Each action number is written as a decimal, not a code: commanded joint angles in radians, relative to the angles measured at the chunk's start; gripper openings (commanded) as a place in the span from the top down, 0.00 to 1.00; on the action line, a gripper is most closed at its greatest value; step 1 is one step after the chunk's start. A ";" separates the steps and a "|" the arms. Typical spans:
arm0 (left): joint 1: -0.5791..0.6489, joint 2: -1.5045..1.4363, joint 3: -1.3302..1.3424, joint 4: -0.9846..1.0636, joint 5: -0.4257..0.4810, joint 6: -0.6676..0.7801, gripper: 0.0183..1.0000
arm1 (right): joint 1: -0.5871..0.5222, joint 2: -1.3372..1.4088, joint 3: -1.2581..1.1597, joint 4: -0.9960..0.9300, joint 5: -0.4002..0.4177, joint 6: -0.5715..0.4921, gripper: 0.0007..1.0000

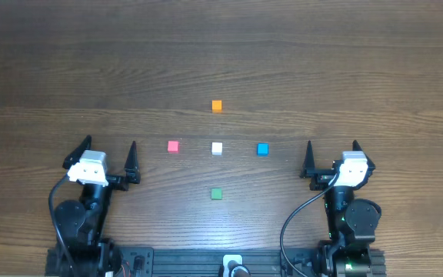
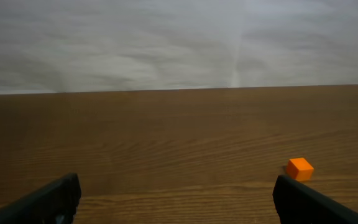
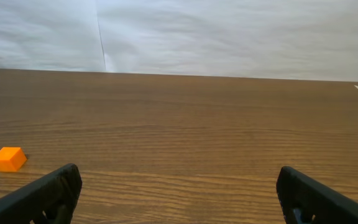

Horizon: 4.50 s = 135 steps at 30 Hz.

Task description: Stack Cubes

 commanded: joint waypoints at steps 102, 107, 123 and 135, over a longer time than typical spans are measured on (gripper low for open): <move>-0.508 1.709 0.907 -0.526 -0.253 -0.491 0.54 | -0.006 -0.010 -0.007 0.002 -0.011 -0.004 0.01; -0.508 1.709 0.907 -0.525 -0.254 -0.491 0.54 | -0.006 -0.010 -0.007 0.001 -0.011 -0.004 0.01; -0.508 1.720 0.908 -0.503 -0.253 -0.491 0.68 | -0.006 -0.010 -0.007 0.001 -0.011 -0.004 0.01; -0.508 1.717 0.908 -0.504 -0.256 -0.526 0.86 | -0.006 -0.010 -0.007 0.001 -0.011 -0.004 0.01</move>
